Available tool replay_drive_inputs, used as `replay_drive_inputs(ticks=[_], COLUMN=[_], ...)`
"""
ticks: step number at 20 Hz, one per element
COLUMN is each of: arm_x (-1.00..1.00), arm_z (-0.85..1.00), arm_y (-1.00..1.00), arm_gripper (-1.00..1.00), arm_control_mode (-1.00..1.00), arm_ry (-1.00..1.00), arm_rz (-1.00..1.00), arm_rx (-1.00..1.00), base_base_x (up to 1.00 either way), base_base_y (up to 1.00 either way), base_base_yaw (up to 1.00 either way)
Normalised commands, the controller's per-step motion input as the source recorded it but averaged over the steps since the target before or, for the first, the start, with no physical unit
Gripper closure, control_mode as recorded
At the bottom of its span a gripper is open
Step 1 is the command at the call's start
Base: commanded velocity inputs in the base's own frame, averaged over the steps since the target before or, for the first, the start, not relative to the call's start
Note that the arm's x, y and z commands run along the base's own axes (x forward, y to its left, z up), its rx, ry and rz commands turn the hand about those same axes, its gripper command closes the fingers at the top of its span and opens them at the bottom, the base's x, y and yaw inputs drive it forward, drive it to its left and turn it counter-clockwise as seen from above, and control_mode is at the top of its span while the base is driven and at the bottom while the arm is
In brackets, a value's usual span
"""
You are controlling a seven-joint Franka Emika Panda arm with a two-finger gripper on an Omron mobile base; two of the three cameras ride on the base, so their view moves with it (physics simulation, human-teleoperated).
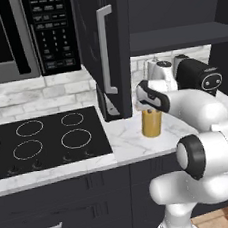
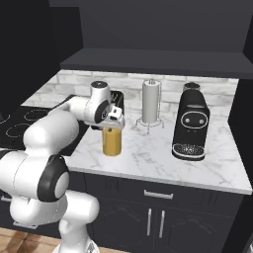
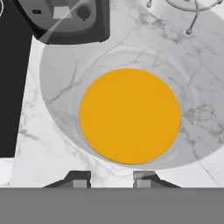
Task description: There is a tray on the dining counter. Grab the cup, mug, and pitcher and place them on the tray. The pitcher may be placed next to the tray if it cannot fit the tray.
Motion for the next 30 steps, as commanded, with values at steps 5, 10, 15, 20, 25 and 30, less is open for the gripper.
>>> replay_drive_inputs(ticks=[5, 10, 15, 20, 25, 30], arm_x=[-0.07, -0.15, -0.23, -0.20, -0.14, -0.12], arm_z=[0.24, 0.33, 0.25, 0.14, 0.22, 0.14], arm_y=[-0.11, -0.02, -0.04, -0.01, 0.00, -0.04], arm_gripper=[1.00, 1.00, 1.00, 1.00, 1.00, 1.00], arm_control_mode=[-1.00, -1.00, -1.00, -1.00, -1.00, -1.00], arm_ry=[0.00, 0.00, 0.00, 0.00, 0.00, 0.00], arm_rz=[0.00, 0.01, 0.02, 0.03, 0.04, 0.05], arm_rx=[0.00, 0.00, 0.00, 0.00, 0.00, 0.00], base_base_x=[0.00, 0.00, 0.00, 0.00, 0.00, 0.00], base_base_y=[0.00, 0.00, 0.00, 0.00, 0.00, 0.00], base_base_yaw=[0.00, 0.00, 0.00, 0.00, 0.00, 0.00])
